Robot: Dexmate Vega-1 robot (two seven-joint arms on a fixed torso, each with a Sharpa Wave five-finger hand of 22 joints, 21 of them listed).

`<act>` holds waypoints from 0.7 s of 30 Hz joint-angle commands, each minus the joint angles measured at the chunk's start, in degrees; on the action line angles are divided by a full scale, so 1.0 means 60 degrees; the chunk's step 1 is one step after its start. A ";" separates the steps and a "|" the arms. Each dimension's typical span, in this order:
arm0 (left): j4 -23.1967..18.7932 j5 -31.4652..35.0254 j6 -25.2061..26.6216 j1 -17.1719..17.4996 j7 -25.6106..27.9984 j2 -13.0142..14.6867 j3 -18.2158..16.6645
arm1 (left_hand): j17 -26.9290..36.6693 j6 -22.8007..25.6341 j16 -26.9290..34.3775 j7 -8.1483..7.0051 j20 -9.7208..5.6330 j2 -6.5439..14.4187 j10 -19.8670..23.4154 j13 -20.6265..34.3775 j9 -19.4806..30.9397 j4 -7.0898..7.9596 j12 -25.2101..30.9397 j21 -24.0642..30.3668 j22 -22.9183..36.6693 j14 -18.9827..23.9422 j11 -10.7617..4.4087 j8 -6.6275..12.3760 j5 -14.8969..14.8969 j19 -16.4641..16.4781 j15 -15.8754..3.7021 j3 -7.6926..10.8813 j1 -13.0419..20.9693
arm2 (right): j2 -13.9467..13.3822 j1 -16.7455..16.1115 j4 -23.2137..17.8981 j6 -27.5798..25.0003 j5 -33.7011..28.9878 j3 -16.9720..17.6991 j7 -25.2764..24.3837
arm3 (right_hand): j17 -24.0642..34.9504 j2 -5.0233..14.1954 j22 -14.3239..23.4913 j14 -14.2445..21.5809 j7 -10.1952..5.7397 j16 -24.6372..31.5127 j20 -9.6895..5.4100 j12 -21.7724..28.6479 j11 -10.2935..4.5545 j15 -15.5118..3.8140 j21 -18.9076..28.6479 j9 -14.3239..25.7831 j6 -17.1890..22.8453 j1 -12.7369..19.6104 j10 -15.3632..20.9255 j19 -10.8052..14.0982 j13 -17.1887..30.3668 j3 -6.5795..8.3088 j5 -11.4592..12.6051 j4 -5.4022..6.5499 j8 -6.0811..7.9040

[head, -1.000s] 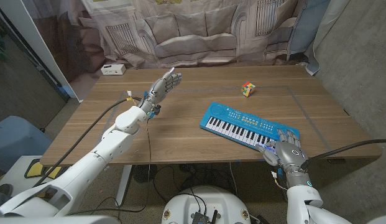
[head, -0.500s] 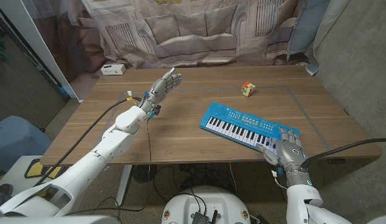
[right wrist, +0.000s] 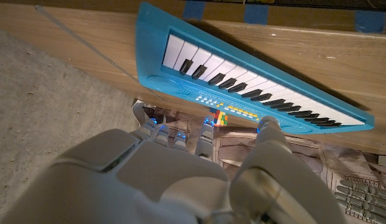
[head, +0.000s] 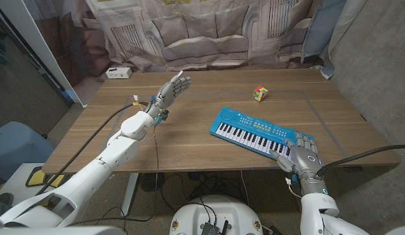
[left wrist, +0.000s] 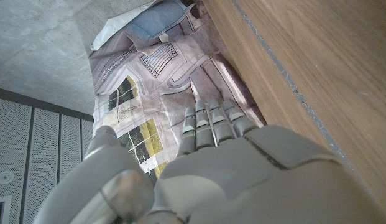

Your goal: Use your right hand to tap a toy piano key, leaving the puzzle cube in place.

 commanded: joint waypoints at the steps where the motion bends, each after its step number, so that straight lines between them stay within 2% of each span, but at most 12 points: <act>1: 0.0007 -0.0035 -0.0040 0.0054 -0.0027 -0.0011 -0.0020 | 0.0045 0.0076 -0.0006 0.0021 0.0055 0.0078 0.0083 0.0025 0.0017 -0.0055 -0.0018 -0.0006 0.0034 0.0068 -0.0015 -0.0008 -0.0030 0.0027 -0.0013 0.0033 0.0043 | 0.0013 -0.0208 -0.0021 0.0136 0.0078 0.0189 -0.0219 | 0.0006 -0.0104 0.0014 -0.1578 0.0012 -0.0036 -0.0105 0.0074 -0.0014 0.0024 0.0024 0.0011 -0.0671 0.0036 -0.0113 -0.0321 0.0038 0.0110 0.0062 -0.0010 0.0011; 8: 0.0045 -0.0033 -0.0024 0.0052 -0.0034 -0.0023 0.0000 | 0.0045 0.0083 -0.0008 0.0017 0.0059 0.0099 0.0088 0.0026 0.0017 -0.0064 -0.0017 -0.0006 0.0035 0.0066 0.0008 -0.0009 -0.0031 0.0022 -0.0016 0.0045 0.0055 | 0.0037 -0.0380 0.0055 0.0455 0.0099 0.0350 -0.0330 | 0.0000 -0.0117 0.0006 -0.1593 0.0209 -0.0043 -0.0104 0.0054 0.0013 0.0005 0.0000 -0.0009 -0.2468 0.0050 -0.0345 -0.0229 0.0032 0.0137 0.0062 -0.0012 -0.0012; 13: 0.0077 -0.0051 -0.0028 0.0059 -0.0040 -0.0033 -0.0004 | 0.0045 0.0103 -0.0007 -0.0016 0.0065 0.0111 0.0085 0.0026 0.0017 -0.0070 -0.0019 -0.0004 0.0035 0.0071 0.0003 -0.0003 -0.0032 0.0024 -0.0016 0.0052 0.0063 | 0.0073 -0.0501 0.0123 0.0725 0.0135 0.0490 -0.0369 | 0.0003 -0.0112 0.0005 -0.1648 0.0516 -0.0061 -0.0115 0.0039 0.0132 -0.0011 -0.0022 -0.0013 -0.3655 0.0018 -0.0532 -0.0203 0.0032 0.0140 0.0058 0.0015 -0.0011; 16: 0.0097 -0.0059 -0.0047 0.0065 -0.0037 -0.0040 -0.0012 | 0.0045 0.0109 -0.0009 -0.0002 0.0067 0.0117 0.0081 0.0026 0.0017 -0.0073 -0.0021 -0.0006 0.0035 0.0067 -0.0015 -0.0002 -0.0033 0.0018 -0.0033 0.0056 0.0066 | 0.0103 -0.0606 0.0168 0.0940 0.0125 0.0597 -0.0448 | 0.0005 -0.0107 0.0004 -0.1685 0.0728 -0.0072 -0.0173 0.0025 0.0236 0.0011 -0.0011 -0.0012 -0.4022 0.0000 -0.0641 -0.0152 0.0033 0.0139 0.0057 0.0028 0.0011; 21: 0.0136 -0.0088 -0.0086 0.0076 -0.0065 -0.0038 -0.0032 | 0.0044 0.0097 -0.0008 0.0005 0.0061 0.0127 0.0080 0.0025 0.0017 -0.0081 -0.0022 -0.0004 0.0035 0.0069 -0.0037 -0.0009 -0.0035 0.0022 -0.0061 0.0063 0.0075 | 0.0118 -0.0602 0.0185 0.1062 0.0039 0.0619 -0.0418 | 0.0004 -0.0114 0.0001 -0.1635 0.0865 -0.0052 -0.0359 0.0039 0.0276 0.0000 0.0031 -0.0014 -0.4047 -0.0015 -0.0673 -0.0004 0.0032 0.0134 0.0055 0.0035 0.0114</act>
